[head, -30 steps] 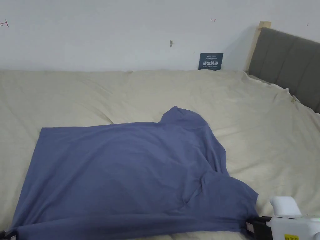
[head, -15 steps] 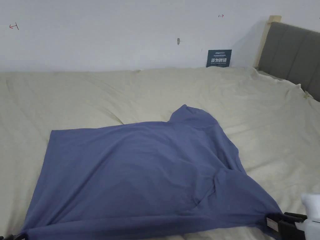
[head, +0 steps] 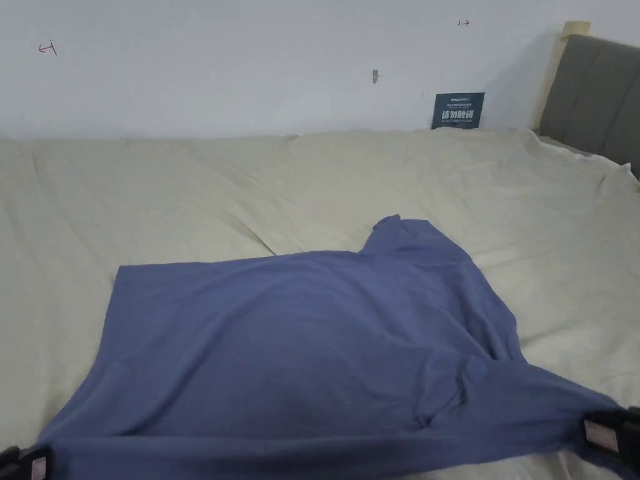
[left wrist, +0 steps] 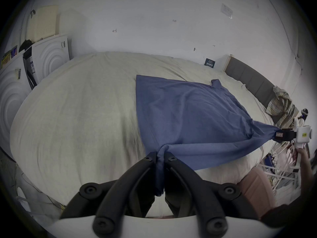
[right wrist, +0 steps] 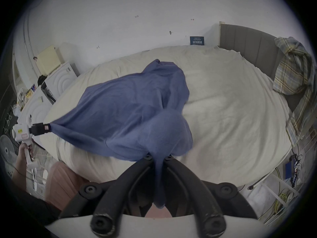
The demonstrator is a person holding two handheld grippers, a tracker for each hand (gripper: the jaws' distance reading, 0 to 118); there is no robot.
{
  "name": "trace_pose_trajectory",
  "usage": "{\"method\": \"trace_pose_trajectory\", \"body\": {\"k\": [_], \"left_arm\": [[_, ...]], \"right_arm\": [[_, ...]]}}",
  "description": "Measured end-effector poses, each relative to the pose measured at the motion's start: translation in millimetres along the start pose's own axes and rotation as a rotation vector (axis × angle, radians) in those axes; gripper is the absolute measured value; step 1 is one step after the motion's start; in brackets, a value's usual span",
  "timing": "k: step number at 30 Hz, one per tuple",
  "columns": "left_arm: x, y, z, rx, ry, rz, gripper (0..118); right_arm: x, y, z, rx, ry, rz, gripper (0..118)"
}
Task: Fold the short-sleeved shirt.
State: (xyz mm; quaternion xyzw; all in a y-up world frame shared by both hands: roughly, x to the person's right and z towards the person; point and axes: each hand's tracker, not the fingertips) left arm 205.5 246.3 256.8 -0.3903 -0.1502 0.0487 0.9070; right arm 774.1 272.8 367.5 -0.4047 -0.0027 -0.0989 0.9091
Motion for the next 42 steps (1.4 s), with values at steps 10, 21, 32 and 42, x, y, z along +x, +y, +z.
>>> {"method": "trace_pose_trajectory", "body": {"k": [10, 21, 32, 42], "left_arm": [[-30, 88, -113, -0.183, 0.016, 0.125, 7], [-38, 95, -160, -0.127, 0.051, 0.175, 111], [-5, 33, -48, 0.161, 0.032, 0.005, 103], [5, -7, -11, 0.124, 0.090, 0.048, 0]], "right_arm": [[18, 138, -128, -0.234, -0.024, -0.061, 4], [32, 141, -199, -0.030, -0.133, -0.130, 92], [-18, 64, -67, 0.291, 0.097, -0.070, 84], [-74, 14, -39, 0.300, 0.095, -0.008, 0]]}}
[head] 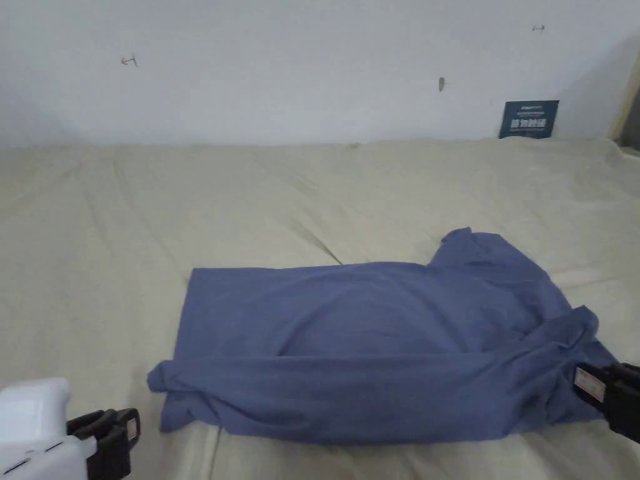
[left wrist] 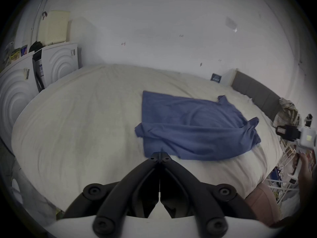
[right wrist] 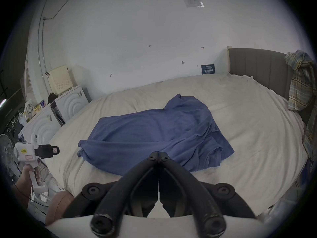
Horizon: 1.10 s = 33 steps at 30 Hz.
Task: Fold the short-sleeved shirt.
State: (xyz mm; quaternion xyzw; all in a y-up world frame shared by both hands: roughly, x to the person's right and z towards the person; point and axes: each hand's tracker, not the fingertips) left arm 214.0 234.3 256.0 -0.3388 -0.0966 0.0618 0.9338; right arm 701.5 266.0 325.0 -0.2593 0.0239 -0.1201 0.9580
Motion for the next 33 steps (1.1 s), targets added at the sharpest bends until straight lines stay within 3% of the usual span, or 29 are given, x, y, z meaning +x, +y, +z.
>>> {"method": "trace_pose_trajectory", "body": {"k": [4, 8, 9, 10, 11, 14, 18, 21, 24, 26, 27, 30, 33], "left_arm": [[-18, 20, -46, -0.222, 0.125, 0.004, 0], [-27, 38, -91, -0.233, -0.006, 0.098, 22], [-24, 38, -101, -0.269, 0.000, 0.073, 56], [-24, 38, -116, -0.312, 0.020, 0.042, 109], [-22, 42, -118, -0.302, 0.042, 0.008, 118], [-10, 37, -143, -0.367, 0.145, 0.006, 115], [-13, 35, -164, -0.377, 0.148, 0.032, 118], [3, 37, -164, -0.376, 0.201, -0.139, 116], [20, 41, -152, -0.340, 0.161, -0.249, 82], [29, 40, -143, -0.343, 0.048, -0.208, 22], [31, 40, -143, -0.346, 0.047, -0.205, 9], [30, 43, -146, -0.348, 0.063, -0.243, 9], [18, 50, -146, -0.359, 0.042, -0.184, 9]], "right_arm": [[1, 8, -2, -0.008, 0.032, 0.006, 0], [11, 8, -7, -0.015, 0.061, 0.025, 0], [11, 8, -9, -0.022, 0.065, 0.028, 0], [12, 8, -12, -0.028, 0.071, 0.028, 0], [15, 3, -10, -0.034, 0.076, 0.026, 0], [20, -2, -19, -0.058, 0.094, 0.012, 0], [25, -12, -28, -0.091, 0.094, 0.003, 0], [16, -13, -29, -0.111, 0.093, -0.008, 0], [13, -12, -30, -0.117, 0.088, -0.013, 0], [16, -8, -34, -0.114, 0.082, -0.020, 0], [15, -7, -30, -0.110, 0.079, -0.024, 0], [27, 10, -27, -0.068, 0.054, -0.021, 0], [52, 35, -28, -0.036, -0.045, -0.024, 0]]}}
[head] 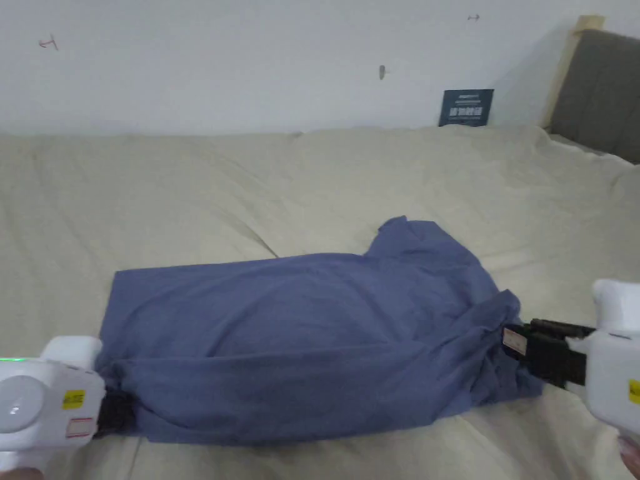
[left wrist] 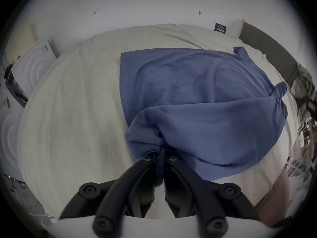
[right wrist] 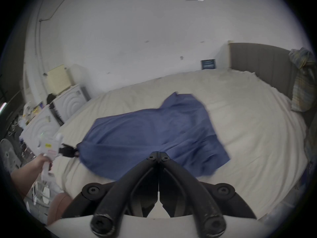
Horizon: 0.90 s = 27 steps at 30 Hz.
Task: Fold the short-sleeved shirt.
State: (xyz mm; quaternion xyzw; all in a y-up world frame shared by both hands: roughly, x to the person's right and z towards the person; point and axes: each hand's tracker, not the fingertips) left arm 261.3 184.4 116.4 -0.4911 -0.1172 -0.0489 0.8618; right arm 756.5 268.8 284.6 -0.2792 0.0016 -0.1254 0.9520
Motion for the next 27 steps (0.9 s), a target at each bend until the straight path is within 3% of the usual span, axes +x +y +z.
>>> {"method": "trace_pose_trajectory", "body": {"k": [3, 5, 6, 8, 9, 10, 15, 17, 18, 19, 20, 22, 25, 27], "left_arm": [[-3, 0, 10, 0.037, 0.016, 0.001, 9], [8, -3, 20, 0.042, 0.025, -0.020, 9], [9, -3, 22, 0.041, 0.024, -0.020, 9], [4, 0, 21, 0.032, 0.011, -0.015, 9], [4, 0, 21, 0.028, 0.004, -0.004, 9], [5, -1, 21, 0.028, 0.002, 0.004, 9], [4, -2, 17, 0.010, 0.004, 0.017, 9], [1, -1, 12, -0.004, 0.007, 0.014, 9], [1, -1, 11, -0.010, 0.008, 0.014, 9], [2, -2, 10, -0.014, 0.009, 0.016, 9], [-2, -2, 8, -0.014, 0.009, 0.019, 9], [-3, -2, 7, -0.016, 0.007, 0.033, 9], [-7, -3, 10, -0.006, 0.004, 0.055, 9], [-9, -1, 15, 0.000, -0.002, 0.072, 9]], "right_arm": [[51, 30, -24, -0.126, -0.041, -0.141, 0], [81, 38, -46, -0.206, -0.010, -0.258, 0], [94, 39, -57, -0.267, 0.011, -0.279, 4], [108, 35, -85, -0.415, -0.014, -0.321, 81], [114, 27, -94, -0.447, -0.025, -0.339, 107], [118, 25, -98, -0.455, -0.054, -0.346, 111], [126, 17, -125, -0.498, -0.139, -0.353, 110], [123, 15, -131, -0.521, -0.154, -0.337, 92], [116, 13, -132, -0.529, -0.173, -0.323, 69], [116, 12, -134, -0.519, -0.223, -0.284, 15], [115, 9, -134, -0.512, -0.230, -0.266, 6], [110, 12, -127, -0.490, -0.203, -0.268, 6], [95, 17, -113, -0.449, -0.219, -0.127, 6], [90, 30, -102, -0.412, -0.188, -0.098, 6]]}}
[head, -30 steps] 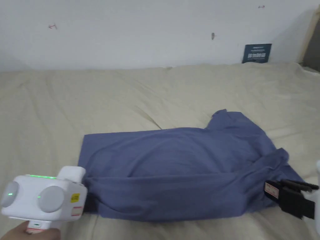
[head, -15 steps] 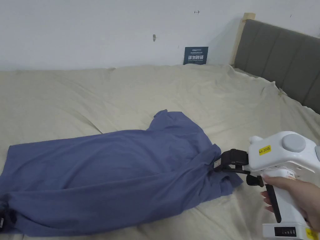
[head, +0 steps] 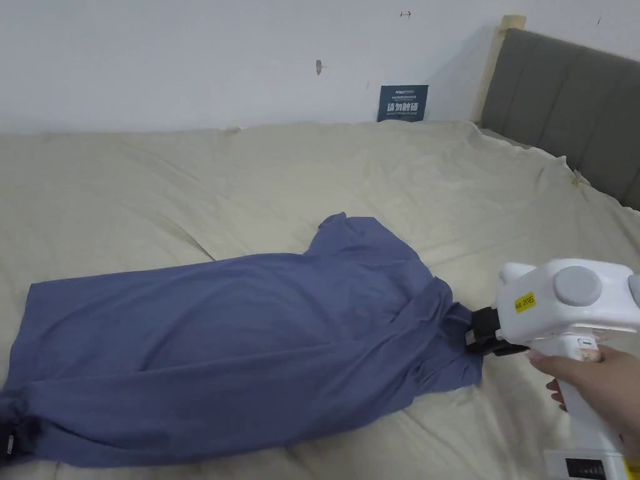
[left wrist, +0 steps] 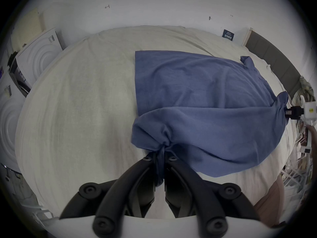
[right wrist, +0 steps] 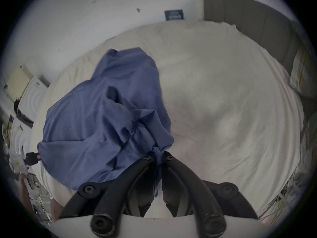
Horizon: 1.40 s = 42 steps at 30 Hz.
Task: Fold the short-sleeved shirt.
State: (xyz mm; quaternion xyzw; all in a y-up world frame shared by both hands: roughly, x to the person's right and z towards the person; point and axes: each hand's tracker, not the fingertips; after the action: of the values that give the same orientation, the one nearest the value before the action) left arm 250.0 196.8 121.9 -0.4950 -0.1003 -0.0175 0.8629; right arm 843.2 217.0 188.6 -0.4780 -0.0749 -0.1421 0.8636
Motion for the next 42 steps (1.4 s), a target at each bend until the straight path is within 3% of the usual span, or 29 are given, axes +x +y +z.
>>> {"method": "trace_pose_trajectory", "body": {"k": [4, 8, 19, 23, 27, 30, 31, 32, 33, 34, 35, 36, 38, 40, 42], "left_arm": [[-15, 7, 13, 0.041, -0.064, 0.123, 9], [-20, 15, 38, 0.089, -0.076, 0.107, 9], [-24, -15, 118, 0.140, -0.086, 0.005, 9], [-32, -54, 119, 0.065, -0.106, -0.004, 9], [-40, -96, 76, -0.044, -0.107, 0.052, 9], [-42, -113, 58, -0.036, -0.092, 0.042, 9], [-43, -115, 56, -0.032, -0.085, 0.042, 9], [-44, -116, 57, -0.028, -0.086, 0.059, 10], [-45, -116, 59, -0.019, -0.090, 0.089, 14], [-46, -115, 60, -0.022, -0.076, 0.087, 27], [-47, -114, 62, -0.031, -0.036, 0.075, 47], [-46, -113, 63, -0.039, 0.006, 0.059, 55], [-49, -112, 70, -0.032, 0.115, -0.003, 72], [-51, -112, 81, 0.011, 0.147, 0.000, 115], [-50, -108, 96, 0.071, 0.074, 0.052, 117]], "right_arm": [[9, 11, 30, 0.052, 0.095, -0.067, 6], [20, 16, 61, 0.083, 0.180, -0.106, 6], [36, -36, 130, 0.063, 0.256, -0.150, 6], [42, -73, 121, -0.026, 0.241, -0.136, 6], [51, -105, 71, -0.117, 0.171, -0.150, 6], [53, -117, 46, -0.076, 0.124, -0.115, 8], [60, -117, 43, -0.080, 0.123, -0.127, 15], [61, -118, 42, -0.083, 0.118, -0.143, 29], [61, -117, 43, -0.086, 0.107, -0.171, 52], [60, -115, 44, -0.100, 0.036, -0.183, 82], [63, -117, 49, -0.110, -0.065, -0.144, 95], [63, -116, 51, -0.110, -0.129, -0.127, 96], [67, -113, 70, 0.010, -0.160, -0.076, 98], [52, -114, 101, 0.093, -0.140, -0.073, 97], [36, -112, 122, 0.178, -0.050, -0.058, 98]]}}
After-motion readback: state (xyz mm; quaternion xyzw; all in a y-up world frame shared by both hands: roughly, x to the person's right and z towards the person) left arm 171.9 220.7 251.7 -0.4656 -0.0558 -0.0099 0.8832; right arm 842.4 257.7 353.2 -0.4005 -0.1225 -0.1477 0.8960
